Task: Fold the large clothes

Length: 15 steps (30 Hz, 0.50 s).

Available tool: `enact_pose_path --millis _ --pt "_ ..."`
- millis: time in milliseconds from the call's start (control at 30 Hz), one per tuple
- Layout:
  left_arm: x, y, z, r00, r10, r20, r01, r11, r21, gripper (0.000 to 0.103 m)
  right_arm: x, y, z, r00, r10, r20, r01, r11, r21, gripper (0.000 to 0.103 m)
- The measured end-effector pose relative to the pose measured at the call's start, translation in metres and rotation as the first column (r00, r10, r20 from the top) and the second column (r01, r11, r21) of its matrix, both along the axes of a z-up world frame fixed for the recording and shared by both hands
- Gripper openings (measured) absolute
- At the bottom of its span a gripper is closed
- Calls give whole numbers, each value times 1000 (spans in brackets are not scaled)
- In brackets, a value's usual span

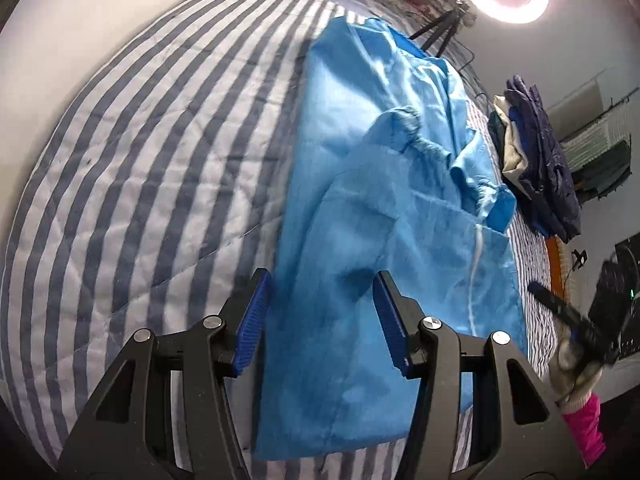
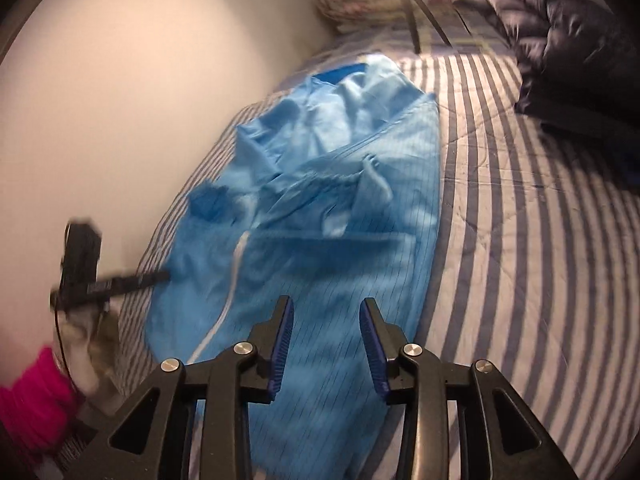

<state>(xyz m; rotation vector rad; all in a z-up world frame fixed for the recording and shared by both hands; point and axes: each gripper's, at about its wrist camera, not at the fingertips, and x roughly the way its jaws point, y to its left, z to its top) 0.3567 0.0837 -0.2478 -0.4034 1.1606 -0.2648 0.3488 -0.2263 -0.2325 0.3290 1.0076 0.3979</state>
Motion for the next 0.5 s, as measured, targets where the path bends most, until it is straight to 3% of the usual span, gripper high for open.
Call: enact_pose_path --millis 133,333,400,500 --pt "11 -12 2 1000 -8 19 7 999 37 53 -13 10 -1 999 25 20 -24 999 -46 37" --pt "19 -12 -16 1000 24 3 -24 994 105 54 0 28 -20 1000 24 6 -22 988 -150 37" --pt "16 -13 -20 999 7 33 -11 992 122 54 4 32 -33 1000 23 -22 -26 980 -199 31" --pt "16 -24 -20 998 -49 47 38 978 206 54 3 35 -44 999 28 -25 -33 974 -222 30"
